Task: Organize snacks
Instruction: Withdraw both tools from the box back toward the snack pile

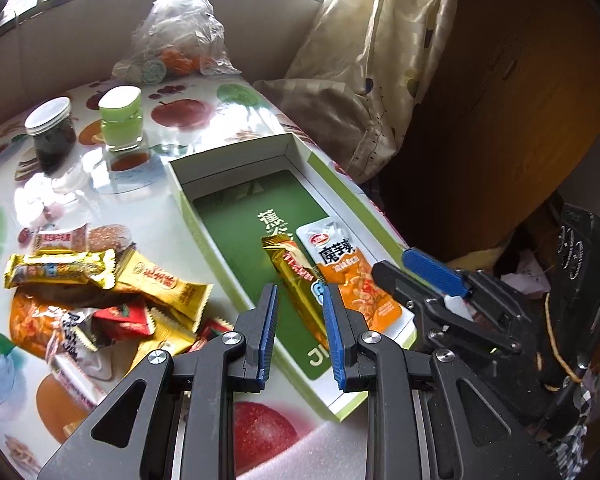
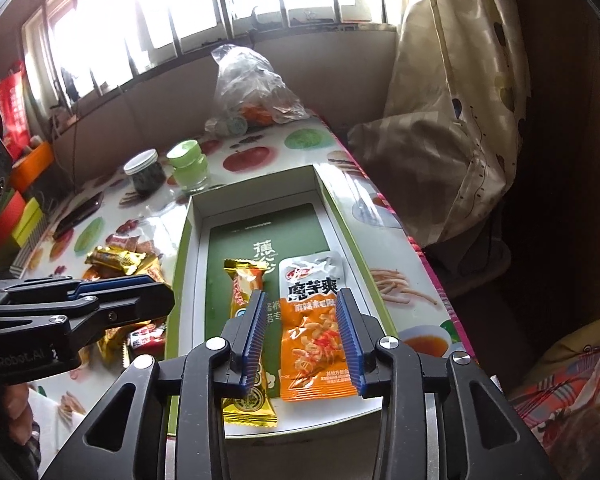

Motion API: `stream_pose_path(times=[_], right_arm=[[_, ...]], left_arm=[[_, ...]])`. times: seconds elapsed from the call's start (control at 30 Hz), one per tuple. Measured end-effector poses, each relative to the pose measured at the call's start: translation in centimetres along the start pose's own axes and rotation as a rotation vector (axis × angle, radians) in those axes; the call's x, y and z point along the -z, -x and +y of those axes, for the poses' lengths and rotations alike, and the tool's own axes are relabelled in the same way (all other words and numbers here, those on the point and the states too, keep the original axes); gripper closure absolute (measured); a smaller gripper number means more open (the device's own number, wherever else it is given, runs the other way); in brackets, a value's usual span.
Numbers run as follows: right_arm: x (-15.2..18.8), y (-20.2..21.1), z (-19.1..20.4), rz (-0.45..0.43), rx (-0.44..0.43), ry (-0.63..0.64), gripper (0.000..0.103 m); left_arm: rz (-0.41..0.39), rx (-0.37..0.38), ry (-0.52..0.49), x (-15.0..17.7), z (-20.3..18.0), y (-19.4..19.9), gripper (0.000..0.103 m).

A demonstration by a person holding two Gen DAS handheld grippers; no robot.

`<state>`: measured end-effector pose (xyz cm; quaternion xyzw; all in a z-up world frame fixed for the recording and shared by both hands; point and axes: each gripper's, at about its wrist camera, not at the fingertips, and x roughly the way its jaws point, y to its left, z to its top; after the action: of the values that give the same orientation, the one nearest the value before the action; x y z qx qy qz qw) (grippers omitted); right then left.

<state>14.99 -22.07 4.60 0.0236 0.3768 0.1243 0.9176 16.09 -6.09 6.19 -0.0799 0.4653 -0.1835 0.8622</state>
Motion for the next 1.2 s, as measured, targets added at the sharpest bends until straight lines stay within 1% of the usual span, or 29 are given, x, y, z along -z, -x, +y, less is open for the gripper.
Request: stream_pose_path(times=[0.07,0.13,0.2,0.4,0.57,0.67,0.73,0.77,0.8,0.97,1.07,1.2], right_arm=[[-0.1,0.6,0.5,-0.014,0.004,0.009,0.065],[-0.3,1.1,0.9,-0.025,0.005,0.010,0.063],[-0.5,1.6,1.4,-0.035,-0.001,0.011,0.062],[-0.4,2.9,3.5,-0.060,-0.024,0.044,0.058],[0.0,3.2,5.2,-0.062,-0.049,0.069,0.056],[0.4,3.0,6.1,-0.051,-0.063,0.085,0.056],[0.7,2.8,6.7,-0.045,-0.078,0.099,0.055],[0.8,2.7,6.9,-0.042,-0.083,0.106,0.055],[1.0,2.6,7.2,-0.038,-0.090,0.112,0.055],[1.6,1.7,8.9,-0.011,-0.122,0.153,0.054],[2.2,1.0,9.9,0.009,-0.138,0.169,0.054],[2.8,0.1,11.1,0.039,-0.150,0.205,0.054]], left_arm=[[-0.011,-0.016,-0.002,0.3,0.2,0.7,0.078],[-0.022,-0.014,0.011,0.5,0.7,1.3,0.076],[-0.036,-0.027,0.018,0.8,1.1,2.2,0.069],[-0.076,-0.074,0.038,1.9,2.2,4.5,0.069],[-0.104,-0.087,0.083,3.2,3.9,6.1,0.068],[-0.121,-0.105,0.101,4.2,5.0,7.0,0.068],[-0.126,-0.123,0.123,4.8,6.0,7.5,0.063],[-0.130,-0.134,0.131,5.2,6.5,7.7,0.059],[-0.131,-0.141,0.140,5.5,7.0,7.8,0.058],[-0.128,-0.163,0.194,7.1,9.4,8.4,0.057],[-0.131,-0.165,0.212,8.1,10.6,8.5,0.057],[-0.113,-0.175,0.242,9.3,12.0,8.3,0.057]])
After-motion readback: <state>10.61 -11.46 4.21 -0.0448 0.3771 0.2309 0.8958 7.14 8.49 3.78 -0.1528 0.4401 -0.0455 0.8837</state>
